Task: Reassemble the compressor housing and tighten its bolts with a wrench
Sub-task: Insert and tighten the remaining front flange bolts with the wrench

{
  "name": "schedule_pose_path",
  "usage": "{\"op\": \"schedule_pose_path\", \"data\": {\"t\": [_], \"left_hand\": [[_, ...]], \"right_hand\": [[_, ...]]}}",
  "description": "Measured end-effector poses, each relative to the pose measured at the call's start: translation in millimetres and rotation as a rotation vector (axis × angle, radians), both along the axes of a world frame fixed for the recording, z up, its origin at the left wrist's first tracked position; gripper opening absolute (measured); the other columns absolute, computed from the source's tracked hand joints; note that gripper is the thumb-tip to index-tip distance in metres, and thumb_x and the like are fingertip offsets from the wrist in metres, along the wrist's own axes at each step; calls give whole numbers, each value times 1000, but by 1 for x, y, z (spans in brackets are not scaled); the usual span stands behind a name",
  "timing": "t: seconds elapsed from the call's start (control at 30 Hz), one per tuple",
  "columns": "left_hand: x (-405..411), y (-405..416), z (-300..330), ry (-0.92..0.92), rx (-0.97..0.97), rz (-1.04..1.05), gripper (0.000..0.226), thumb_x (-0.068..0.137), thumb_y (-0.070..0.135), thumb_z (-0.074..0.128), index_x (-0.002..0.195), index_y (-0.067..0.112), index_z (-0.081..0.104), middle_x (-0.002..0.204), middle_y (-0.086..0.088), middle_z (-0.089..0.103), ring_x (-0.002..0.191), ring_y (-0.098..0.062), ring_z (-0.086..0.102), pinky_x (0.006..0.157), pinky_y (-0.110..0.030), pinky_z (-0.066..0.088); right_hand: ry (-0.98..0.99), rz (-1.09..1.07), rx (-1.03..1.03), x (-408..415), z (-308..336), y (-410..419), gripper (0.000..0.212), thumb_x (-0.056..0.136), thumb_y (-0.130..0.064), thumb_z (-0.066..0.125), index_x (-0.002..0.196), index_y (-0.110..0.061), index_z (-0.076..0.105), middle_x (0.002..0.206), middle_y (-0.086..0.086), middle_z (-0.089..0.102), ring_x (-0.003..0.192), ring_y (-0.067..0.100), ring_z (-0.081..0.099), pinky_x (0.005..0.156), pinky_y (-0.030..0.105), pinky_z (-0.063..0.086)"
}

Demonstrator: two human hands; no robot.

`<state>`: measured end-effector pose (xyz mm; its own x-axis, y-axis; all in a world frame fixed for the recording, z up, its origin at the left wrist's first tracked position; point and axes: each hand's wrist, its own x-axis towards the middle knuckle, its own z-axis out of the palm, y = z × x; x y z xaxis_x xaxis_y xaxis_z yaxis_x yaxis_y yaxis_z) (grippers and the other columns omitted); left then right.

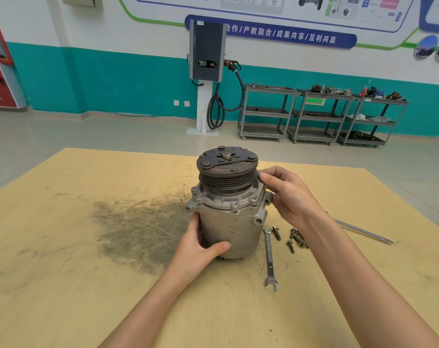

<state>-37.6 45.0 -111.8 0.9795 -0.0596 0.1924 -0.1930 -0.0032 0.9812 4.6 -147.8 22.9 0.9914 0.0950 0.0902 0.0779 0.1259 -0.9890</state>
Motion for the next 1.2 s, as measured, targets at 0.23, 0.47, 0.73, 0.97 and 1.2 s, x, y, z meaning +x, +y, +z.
{"op": "schedule_pose_path", "data": {"t": [0.23, 0.47, 0.73, 0.97, 1.2], "left_hand": [[0, 0, -1, -3, -8, 0, 91, 56, 50, 87, 132, 46, 39, 140, 31, 46, 133, 12, 44, 108, -15, 38], [0, 0, -1, -6, -3, -1, 93, 55, 51, 87, 134, 46, 37, 139, 32, 46, 132, 13, 45, 108, -16, 38], [-1, 0, 1, -12, -8, -3, 99, 55, 50, 86, 138, 42, 34, 141, 29, 45, 132, 13, 45, 110, -17, 38], [-3, 0, 3, -10, -15, -5, 100, 55, 49, 85, 140, 38, 33, 140, 28, 47, 129, 15, 47, 104, -10, 39], [-1, 1, -1, -22, -5, 2, 102, 56, 52, 87, 143, 37, 36, 142, 25, 51, 133, 7, 48, 108, -18, 39]], "right_hand": [[7, 4, 17, 0, 0, 0, 15, 95, -1, 53, 83, -7, 58, 88, 11, 65, 71, 15, 62, 50, 20, 47], [9, -12, 54, -2, 1, -2, 6, 92, 0, 59, 88, -5, 60, 85, 9, 67, 68, 13, 66, 49, 20, 48], [22, -19, 12, -1, 3, -2, 9, 92, -1, 59, 85, -6, 62, 86, 10, 68, 78, 18, 65, 53, 22, 50], [17, -25, 24, -2, 2, -2, 7, 91, -2, 61, 85, -6, 61, 85, 9, 68, 75, 16, 65, 53, 21, 50], [19, -19, 47, -2, 1, -9, 5, 91, -11, 64, 93, -8, 60, 98, 10, 70, 89, 19, 68, 71, 29, 57]]}}
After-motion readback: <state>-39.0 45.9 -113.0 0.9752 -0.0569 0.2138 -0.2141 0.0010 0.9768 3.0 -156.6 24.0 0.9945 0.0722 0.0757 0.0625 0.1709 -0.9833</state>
